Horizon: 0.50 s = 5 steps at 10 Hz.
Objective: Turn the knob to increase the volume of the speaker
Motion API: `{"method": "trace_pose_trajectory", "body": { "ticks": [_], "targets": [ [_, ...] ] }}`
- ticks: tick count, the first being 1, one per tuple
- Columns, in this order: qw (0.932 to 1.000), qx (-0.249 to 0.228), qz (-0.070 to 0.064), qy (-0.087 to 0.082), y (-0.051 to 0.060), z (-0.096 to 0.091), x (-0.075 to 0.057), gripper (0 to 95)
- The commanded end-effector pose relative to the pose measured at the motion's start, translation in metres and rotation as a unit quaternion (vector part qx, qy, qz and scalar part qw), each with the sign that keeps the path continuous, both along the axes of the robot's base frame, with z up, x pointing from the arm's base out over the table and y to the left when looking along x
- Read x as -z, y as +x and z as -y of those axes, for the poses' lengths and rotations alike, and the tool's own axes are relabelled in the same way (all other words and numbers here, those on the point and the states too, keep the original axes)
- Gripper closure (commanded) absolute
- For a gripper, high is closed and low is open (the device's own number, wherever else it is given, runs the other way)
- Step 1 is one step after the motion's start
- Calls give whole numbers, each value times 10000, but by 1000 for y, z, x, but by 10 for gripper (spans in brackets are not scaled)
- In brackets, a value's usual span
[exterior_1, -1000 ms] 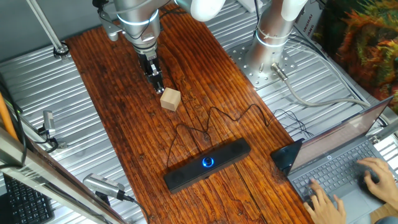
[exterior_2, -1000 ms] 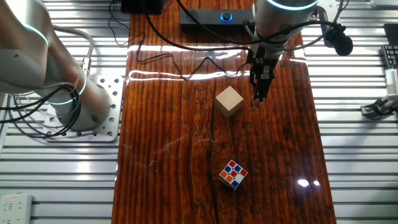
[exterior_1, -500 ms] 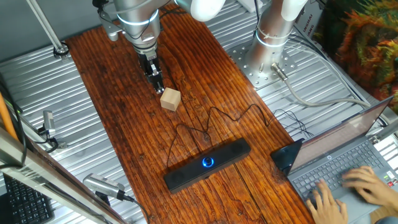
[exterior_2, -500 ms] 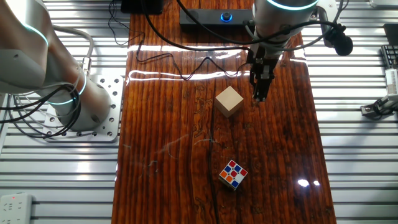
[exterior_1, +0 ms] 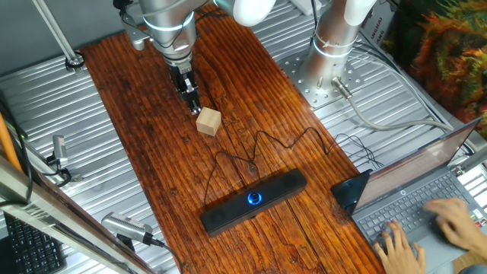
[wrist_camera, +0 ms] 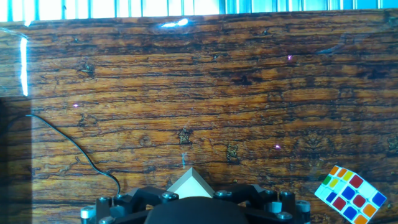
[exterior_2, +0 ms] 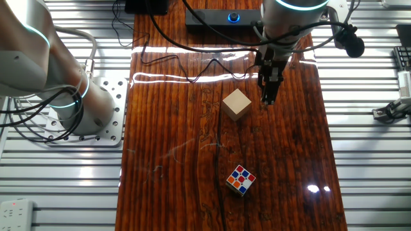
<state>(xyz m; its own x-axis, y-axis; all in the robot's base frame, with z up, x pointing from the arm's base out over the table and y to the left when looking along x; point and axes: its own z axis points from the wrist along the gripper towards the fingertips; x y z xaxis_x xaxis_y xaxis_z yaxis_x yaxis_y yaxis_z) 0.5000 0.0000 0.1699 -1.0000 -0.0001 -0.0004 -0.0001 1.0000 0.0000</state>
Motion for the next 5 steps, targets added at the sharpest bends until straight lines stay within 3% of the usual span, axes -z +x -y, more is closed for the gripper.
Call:
{"method": "trace_pose_trajectory", "body": {
  "ticks": [1,2,5],
  "targets": [
    [9980,-398,437,207,0,0,0,950],
    [9979,-339,428,345,0,0,-1,950],
    [9980,-334,420,325,0,0,-1,950]
  ]
}}
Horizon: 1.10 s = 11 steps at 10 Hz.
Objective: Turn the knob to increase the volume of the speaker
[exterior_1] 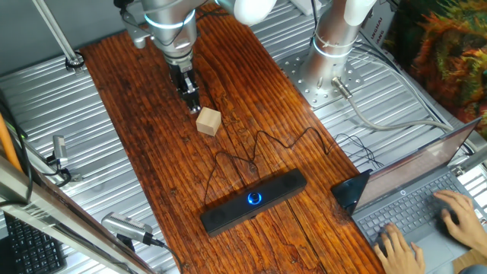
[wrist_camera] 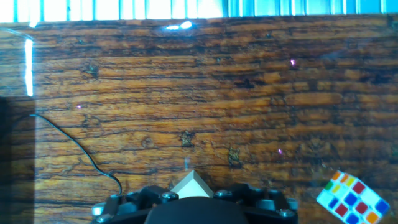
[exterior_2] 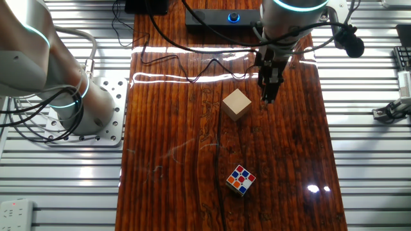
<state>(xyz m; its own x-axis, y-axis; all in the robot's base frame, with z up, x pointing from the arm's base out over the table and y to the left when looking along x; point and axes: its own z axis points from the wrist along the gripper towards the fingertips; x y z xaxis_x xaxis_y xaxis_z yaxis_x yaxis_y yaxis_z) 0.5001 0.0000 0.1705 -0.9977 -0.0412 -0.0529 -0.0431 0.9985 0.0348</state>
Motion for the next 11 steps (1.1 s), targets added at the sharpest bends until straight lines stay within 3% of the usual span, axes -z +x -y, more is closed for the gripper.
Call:
{"method": "trace_pose_trajectory", "body": {
  "ticks": [1,11],
  "targets": [
    [9997,-124,156,140,0,0,0,950],
    [9998,-94,143,125,-1,1,-2,950]
  ]
}}
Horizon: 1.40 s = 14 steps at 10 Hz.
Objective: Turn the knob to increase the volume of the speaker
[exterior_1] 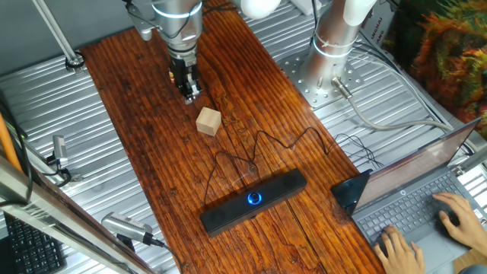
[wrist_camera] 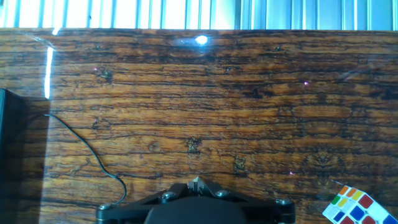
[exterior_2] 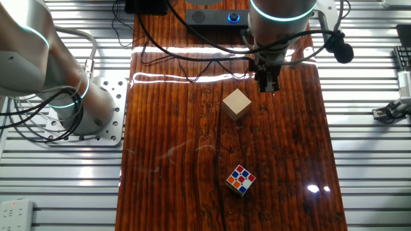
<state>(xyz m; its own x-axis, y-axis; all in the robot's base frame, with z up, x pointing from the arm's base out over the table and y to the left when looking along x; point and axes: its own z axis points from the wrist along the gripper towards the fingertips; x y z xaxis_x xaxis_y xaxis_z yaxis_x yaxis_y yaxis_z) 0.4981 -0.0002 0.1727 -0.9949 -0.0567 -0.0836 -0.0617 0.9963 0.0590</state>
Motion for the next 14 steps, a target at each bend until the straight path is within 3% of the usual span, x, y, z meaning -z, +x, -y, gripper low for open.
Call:
{"method": "trace_pose_trajectory", "body": {
  "ticks": [1,6,7,8,9,11,13,14],
  "targets": [
    [10000,-17,1,3,1,1,0,950],
    [10000,-16,-35,29,1,0,-1,950],
    [9997,59,-53,213,-3,-8,-6,950],
    [9996,191,-77,217,-9,-28,-16,950],
    [9993,319,-87,174,-17,-67,-31,950],
    [9988,421,-33,264,-22,-113,-33,950],
    [9978,365,27,545,-18,-118,-25,950],
    [9976,353,33,594,-17,-122,-20,950]
  ]
}}
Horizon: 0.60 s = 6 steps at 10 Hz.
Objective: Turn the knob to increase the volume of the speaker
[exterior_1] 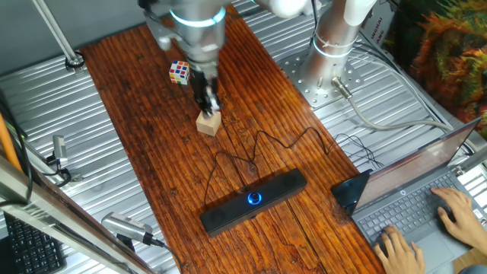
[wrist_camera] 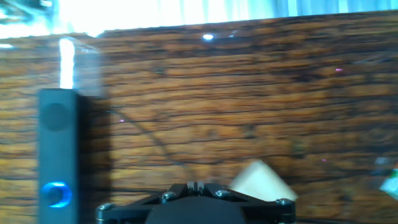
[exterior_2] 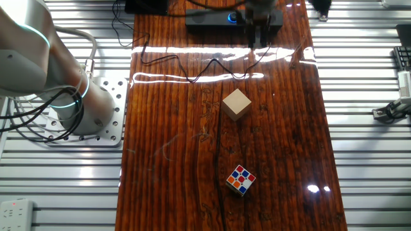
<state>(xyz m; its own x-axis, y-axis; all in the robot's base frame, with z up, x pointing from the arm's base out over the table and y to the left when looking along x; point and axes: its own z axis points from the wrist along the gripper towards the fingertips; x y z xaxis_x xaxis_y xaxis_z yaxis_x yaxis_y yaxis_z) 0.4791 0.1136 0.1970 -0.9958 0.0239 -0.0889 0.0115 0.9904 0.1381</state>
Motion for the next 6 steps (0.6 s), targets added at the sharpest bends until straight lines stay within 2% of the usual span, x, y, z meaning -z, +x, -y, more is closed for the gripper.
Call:
{"method": "trace_pose_trajectory", "body": {
  "ticks": [1,2,6],
  "targets": [
    [9992,-21,38,387,4,-11,9,950],
    [9988,-66,31,476,5,-11,10,950],
    [9987,-103,6,500,5,-11,10,950]
  ]
}}
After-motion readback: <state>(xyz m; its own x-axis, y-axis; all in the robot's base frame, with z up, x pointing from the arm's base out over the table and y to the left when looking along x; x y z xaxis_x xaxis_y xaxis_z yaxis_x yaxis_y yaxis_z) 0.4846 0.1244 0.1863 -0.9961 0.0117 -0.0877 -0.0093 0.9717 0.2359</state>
